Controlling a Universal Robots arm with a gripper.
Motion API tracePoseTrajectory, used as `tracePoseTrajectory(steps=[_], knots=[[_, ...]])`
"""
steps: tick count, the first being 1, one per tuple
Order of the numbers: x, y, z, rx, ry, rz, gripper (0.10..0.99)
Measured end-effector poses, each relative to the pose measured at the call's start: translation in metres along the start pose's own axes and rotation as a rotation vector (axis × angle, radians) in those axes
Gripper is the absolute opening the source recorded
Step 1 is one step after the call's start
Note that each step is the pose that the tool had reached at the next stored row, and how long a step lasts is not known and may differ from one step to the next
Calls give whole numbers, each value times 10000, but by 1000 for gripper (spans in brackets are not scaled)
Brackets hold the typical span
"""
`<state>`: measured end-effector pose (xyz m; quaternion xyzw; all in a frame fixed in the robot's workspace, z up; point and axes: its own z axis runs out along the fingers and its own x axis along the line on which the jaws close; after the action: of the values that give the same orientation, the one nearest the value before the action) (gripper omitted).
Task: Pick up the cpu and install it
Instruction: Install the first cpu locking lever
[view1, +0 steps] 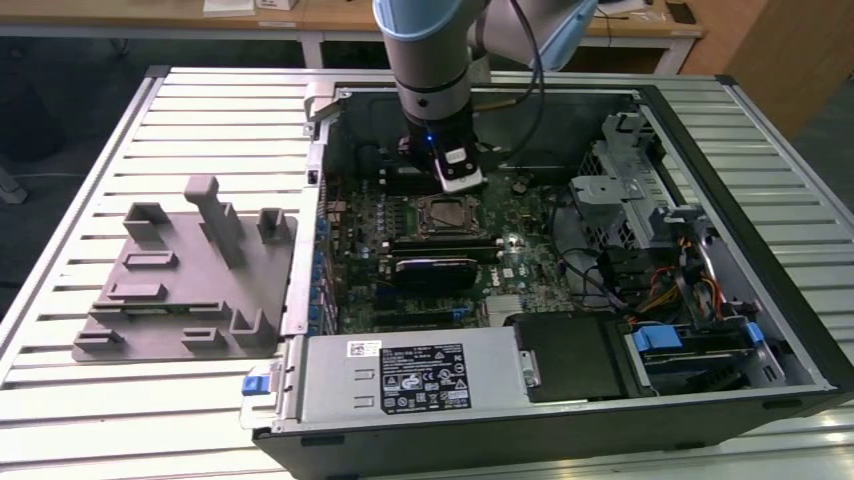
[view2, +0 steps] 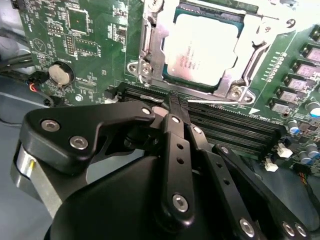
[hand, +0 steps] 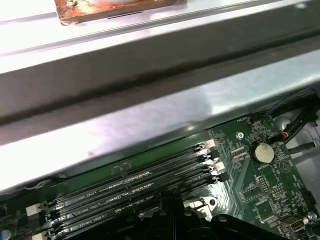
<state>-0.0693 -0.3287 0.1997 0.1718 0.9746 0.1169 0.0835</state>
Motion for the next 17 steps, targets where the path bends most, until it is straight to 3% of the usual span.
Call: tracePoseTrajectory(steps=[3, 17], knots=[[6, 6, 11, 4, -3, 0, 106], [14, -10, 69, 242, -98, -40, 106]])
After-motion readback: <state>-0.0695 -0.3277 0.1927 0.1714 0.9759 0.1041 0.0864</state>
